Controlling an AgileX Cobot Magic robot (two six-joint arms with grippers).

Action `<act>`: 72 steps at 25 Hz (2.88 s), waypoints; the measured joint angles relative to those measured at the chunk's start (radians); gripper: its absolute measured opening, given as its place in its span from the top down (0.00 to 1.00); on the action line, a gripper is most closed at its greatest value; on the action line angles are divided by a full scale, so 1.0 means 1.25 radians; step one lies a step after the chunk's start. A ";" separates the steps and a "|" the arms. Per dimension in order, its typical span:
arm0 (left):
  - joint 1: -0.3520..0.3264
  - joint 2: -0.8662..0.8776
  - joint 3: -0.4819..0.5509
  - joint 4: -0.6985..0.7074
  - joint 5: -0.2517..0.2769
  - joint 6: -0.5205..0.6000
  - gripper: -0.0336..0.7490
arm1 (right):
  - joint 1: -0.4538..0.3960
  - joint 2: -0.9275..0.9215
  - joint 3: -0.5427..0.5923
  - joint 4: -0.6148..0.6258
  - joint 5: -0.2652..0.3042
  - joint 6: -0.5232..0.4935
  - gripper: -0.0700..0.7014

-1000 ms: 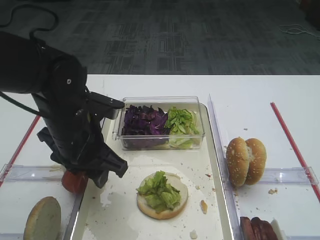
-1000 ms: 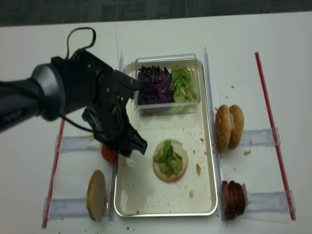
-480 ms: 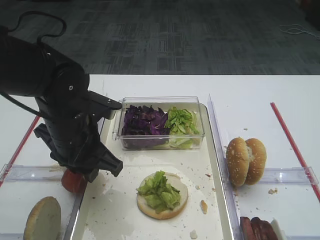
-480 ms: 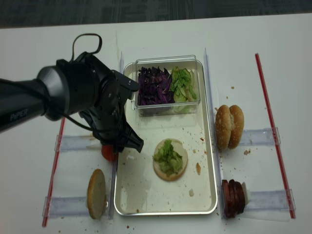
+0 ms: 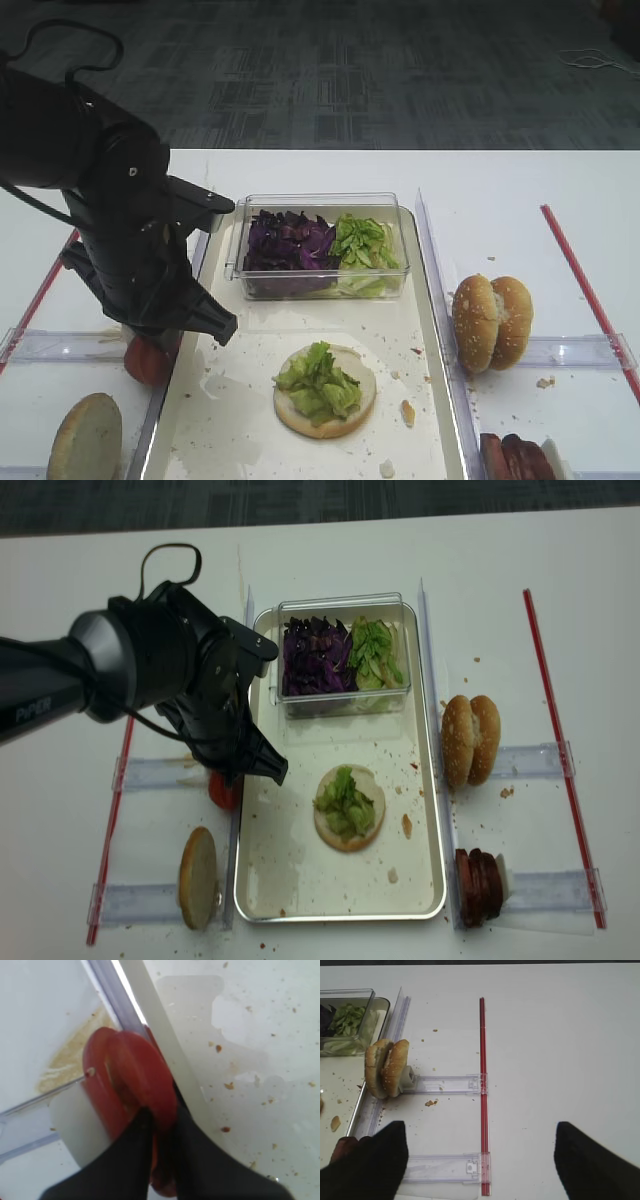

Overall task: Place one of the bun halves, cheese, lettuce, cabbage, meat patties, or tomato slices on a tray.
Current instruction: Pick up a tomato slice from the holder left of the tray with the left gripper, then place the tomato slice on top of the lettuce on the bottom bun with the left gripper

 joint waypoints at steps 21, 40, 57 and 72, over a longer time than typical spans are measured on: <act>0.000 -0.056 0.000 0.000 0.003 0.000 0.92 | 0.000 0.000 0.000 0.000 0.001 -0.003 0.10; 0.000 -0.124 0.000 -0.526 0.012 0.429 0.92 | 0.000 0.000 0.000 0.000 0.001 -0.003 0.10; 0.000 -0.052 0.000 -0.881 0.051 0.693 0.93 | 0.000 0.000 0.000 0.000 0.001 -0.003 0.10; 0.000 0.071 0.000 -0.947 0.001 0.733 0.93 | 0.000 0.000 0.000 0.000 0.001 -0.003 0.10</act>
